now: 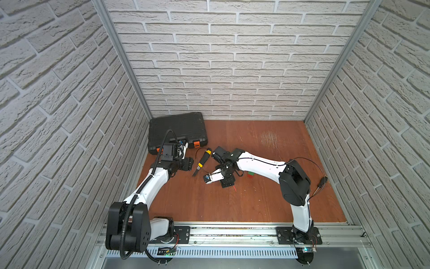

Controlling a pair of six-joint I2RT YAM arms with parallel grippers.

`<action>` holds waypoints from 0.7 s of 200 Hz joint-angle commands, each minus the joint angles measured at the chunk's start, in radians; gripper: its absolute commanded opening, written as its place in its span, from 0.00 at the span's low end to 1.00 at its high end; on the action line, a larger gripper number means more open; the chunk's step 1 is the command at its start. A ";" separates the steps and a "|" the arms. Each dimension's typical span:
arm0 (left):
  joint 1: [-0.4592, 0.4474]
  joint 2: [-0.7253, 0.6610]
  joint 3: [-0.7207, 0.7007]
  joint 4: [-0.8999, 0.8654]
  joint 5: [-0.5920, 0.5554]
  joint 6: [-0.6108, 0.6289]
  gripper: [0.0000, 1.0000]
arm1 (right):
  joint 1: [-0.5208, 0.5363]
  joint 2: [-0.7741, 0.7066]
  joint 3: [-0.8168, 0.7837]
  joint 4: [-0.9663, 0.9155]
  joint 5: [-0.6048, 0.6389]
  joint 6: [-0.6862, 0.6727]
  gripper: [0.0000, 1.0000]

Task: Assemble a spoon with lego
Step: Pick up the lego brick from the center of the board.

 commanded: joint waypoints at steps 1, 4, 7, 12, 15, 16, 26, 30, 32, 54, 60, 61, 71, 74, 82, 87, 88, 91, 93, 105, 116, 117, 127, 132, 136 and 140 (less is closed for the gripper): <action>0.008 0.022 -0.017 0.043 0.018 -0.005 0.74 | -0.004 0.032 0.051 -0.005 0.005 -0.034 0.73; 0.008 0.025 -0.017 0.043 0.020 -0.006 0.74 | -0.005 0.039 0.054 -0.005 0.005 -0.034 0.72; 0.009 0.027 -0.017 0.044 0.019 -0.006 0.74 | -0.007 0.045 0.059 -0.007 0.003 -0.035 0.70; 0.008 0.031 -0.016 0.044 0.020 -0.005 0.73 | -0.008 0.056 0.067 -0.011 0.003 -0.038 0.68; 0.009 0.033 -0.017 0.043 0.019 -0.005 0.73 | -0.010 0.062 0.072 -0.014 0.003 -0.038 0.66; 0.009 0.034 -0.017 0.043 0.019 -0.003 0.73 | -0.010 0.065 0.075 -0.015 0.003 -0.038 0.66; 0.009 0.041 -0.015 0.044 0.020 -0.001 0.73 | -0.015 0.085 0.094 -0.024 0.007 -0.038 0.63; 0.009 0.042 -0.015 0.044 0.022 -0.001 0.73 | -0.017 0.091 0.101 -0.029 0.007 -0.040 0.63; 0.009 0.043 -0.014 0.045 0.023 -0.001 0.73 | -0.018 0.093 0.104 -0.032 0.007 -0.041 0.62; 0.008 0.052 -0.015 0.048 0.026 0.000 0.73 | -0.023 0.118 0.131 -0.061 0.019 -0.055 0.61; 0.008 0.055 -0.015 0.048 0.027 0.000 0.73 | -0.025 0.120 0.134 -0.064 0.023 -0.057 0.60; 0.008 0.056 -0.015 0.048 0.028 0.000 0.73 | -0.025 0.120 0.133 -0.064 0.023 -0.057 0.60; 0.009 0.061 -0.014 0.048 0.030 0.001 0.73 | -0.029 0.123 0.133 -0.069 0.021 -0.060 0.60; 0.009 0.064 -0.013 0.049 0.031 0.001 0.73 | -0.028 0.124 0.132 -0.071 0.023 -0.060 0.59; 0.009 0.069 -0.013 0.049 0.033 0.000 0.73 | -0.031 0.126 0.133 -0.075 0.023 -0.060 0.59; 0.009 0.071 -0.012 0.051 0.035 0.000 0.73 | -0.033 0.127 0.132 -0.076 0.023 -0.059 0.58; 0.008 0.072 -0.012 0.052 0.035 0.001 0.73 | -0.033 0.128 0.132 -0.078 0.023 -0.060 0.58; 0.009 0.074 -0.013 0.051 0.035 0.001 0.73 | -0.033 0.127 0.131 -0.079 0.023 -0.060 0.58; 0.008 0.076 -0.012 0.052 0.035 0.001 0.73 | -0.033 0.127 0.130 -0.080 0.024 -0.060 0.58; 0.009 0.084 -0.010 0.052 0.040 0.000 0.72 | -0.035 0.128 0.130 -0.081 0.023 -0.057 0.55; 0.009 0.089 -0.010 0.054 0.041 0.000 0.72 | -0.035 0.132 0.132 -0.083 0.021 -0.053 0.54; 0.008 0.089 -0.009 0.054 0.041 0.000 0.72 | -0.035 0.133 0.133 -0.083 0.021 -0.052 0.53; 0.009 0.092 -0.008 0.057 0.043 -0.001 0.72 | -0.035 0.140 0.138 -0.093 0.012 -0.049 0.51; 0.009 0.094 -0.008 0.057 0.043 -0.001 0.72 | -0.035 0.141 0.140 -0.095 0.012 -0.048 0.48; 0.009 0.095 -0.008 0.055 0.043 -0.001 0.72 | -0.036 0.143 0.141 -0.097 0.012 -0.048 0.47; 0.009 0.094 -0.008 0.055 0.042 -0.002 0.72 | -0.035 0.145 0.142 -0.098 0.011 -0.048 0.45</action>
